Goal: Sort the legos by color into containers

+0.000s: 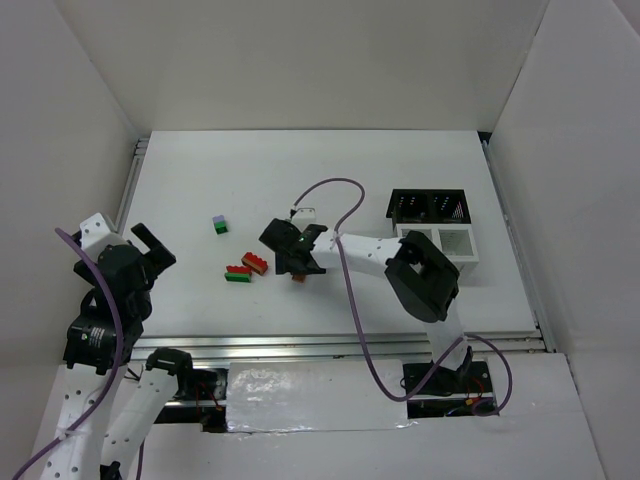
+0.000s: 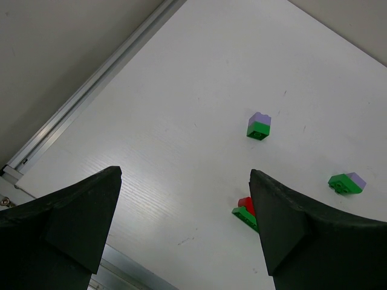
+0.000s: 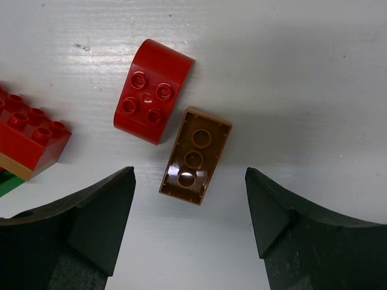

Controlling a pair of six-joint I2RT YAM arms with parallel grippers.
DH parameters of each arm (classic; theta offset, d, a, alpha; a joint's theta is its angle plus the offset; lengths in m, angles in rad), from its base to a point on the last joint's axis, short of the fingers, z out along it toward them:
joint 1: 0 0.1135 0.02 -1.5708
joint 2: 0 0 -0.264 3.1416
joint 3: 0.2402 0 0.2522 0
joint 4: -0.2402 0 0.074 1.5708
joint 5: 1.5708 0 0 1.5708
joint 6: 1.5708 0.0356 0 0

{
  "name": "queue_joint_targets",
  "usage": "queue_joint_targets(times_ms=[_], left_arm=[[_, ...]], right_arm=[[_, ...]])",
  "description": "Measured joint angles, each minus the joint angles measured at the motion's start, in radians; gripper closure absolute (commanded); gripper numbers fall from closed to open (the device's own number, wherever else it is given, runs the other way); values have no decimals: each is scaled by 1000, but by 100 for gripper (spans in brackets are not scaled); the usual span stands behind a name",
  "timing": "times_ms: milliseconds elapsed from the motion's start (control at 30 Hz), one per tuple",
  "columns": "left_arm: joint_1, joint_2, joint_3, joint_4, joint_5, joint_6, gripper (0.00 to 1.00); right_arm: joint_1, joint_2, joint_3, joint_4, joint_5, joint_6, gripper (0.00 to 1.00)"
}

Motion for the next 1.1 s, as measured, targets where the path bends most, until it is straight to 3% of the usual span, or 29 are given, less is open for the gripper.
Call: queue_joint_targets(times_ms=[333, 500, 600, 733, 833, 1000, 1100], left_arm=[[0, 0, 0, 1, 4, 0, 0], [0, 0, 0, 1, 9, 0, 0], [0, 0, 0, 1, 12, 1, 1], [0, 0, 0, 5, 20, 1, 0], [0, 0, 0, 7, 21, 2, 0], [0, 0, 0, 7, 26, 4, 1], [0, 1, 0, 8, 28, 5, 0]], right_arm=[[-1, 32, -21, 27, -32, -2, 25], [-8, 32, -52, 40, -40, -7, 34], [-14, 24, -67, 51, -39, -15, 46], [-24, -4, -107, 72, -37, -14, 85], [-27, -28, -143, 98, -38, -14, 100], [-32, -106, -209, 79, -16, -19, 100], [-53, -233, -250, 51, 3, -37, 100]])
